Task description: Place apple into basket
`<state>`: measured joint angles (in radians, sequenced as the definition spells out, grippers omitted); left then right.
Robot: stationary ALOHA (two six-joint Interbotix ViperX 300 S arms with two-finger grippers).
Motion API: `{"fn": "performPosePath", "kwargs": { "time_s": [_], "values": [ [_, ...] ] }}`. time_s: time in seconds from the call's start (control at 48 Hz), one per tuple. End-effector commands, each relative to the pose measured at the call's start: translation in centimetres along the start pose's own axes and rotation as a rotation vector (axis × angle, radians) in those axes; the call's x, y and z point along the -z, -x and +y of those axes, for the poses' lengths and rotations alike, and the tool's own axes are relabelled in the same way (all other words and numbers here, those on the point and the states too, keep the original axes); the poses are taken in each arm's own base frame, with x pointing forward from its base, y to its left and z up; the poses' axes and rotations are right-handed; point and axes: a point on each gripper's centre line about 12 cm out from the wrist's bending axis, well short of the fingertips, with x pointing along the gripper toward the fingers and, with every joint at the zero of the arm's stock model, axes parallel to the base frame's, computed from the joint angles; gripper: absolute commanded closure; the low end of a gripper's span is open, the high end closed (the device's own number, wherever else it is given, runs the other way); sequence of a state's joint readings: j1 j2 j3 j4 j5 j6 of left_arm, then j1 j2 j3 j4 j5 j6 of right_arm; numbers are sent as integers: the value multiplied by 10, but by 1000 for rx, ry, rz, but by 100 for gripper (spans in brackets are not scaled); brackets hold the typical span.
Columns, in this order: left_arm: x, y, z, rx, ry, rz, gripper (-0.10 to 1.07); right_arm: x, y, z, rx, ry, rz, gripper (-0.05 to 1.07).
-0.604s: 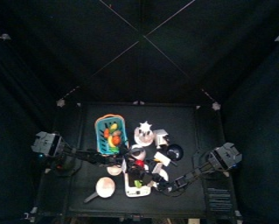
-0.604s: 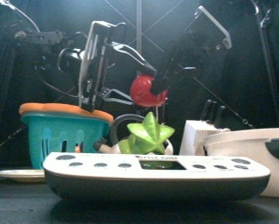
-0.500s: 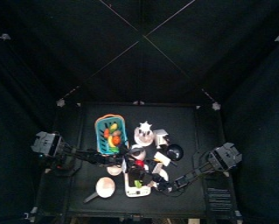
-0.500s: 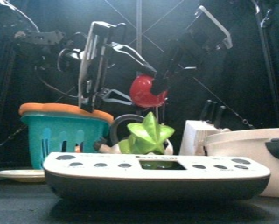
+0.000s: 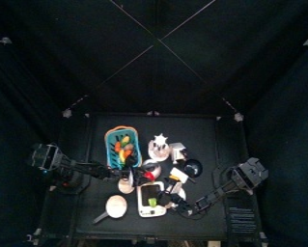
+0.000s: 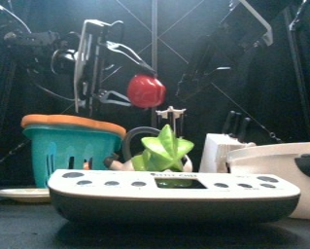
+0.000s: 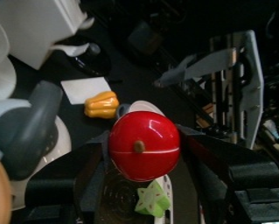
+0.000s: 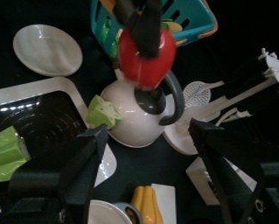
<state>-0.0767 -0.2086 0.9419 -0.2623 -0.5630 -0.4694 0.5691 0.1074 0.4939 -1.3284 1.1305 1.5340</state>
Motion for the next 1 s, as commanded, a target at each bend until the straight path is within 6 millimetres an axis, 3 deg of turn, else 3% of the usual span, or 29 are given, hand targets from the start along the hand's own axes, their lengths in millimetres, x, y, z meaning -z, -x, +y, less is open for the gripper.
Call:
{"fn": "performPosePath", "kwargs": {
  "time_s": [0.0,0.146,0.354,0.729,0.979],
  "values": [
    [-19,19,-9,53,-35,-52,25,-16,6,-14,12,-79,-61,0],
    [-32,45,-7,77,-112,-73,25,-23,6,-19,12,-187,-146,0],
    [-39,72,22,-27,-264,-27,25,-22,-5,-23,-10,-324,-145,0],
    [-41,98,86,-328,-289,102,24,-16,-24,-15,-52,-384,-89,0],
    [-35,104,99,-406,-279,179,16,-12,-29,-7,-93,-383,-52,0]
  ]
}}
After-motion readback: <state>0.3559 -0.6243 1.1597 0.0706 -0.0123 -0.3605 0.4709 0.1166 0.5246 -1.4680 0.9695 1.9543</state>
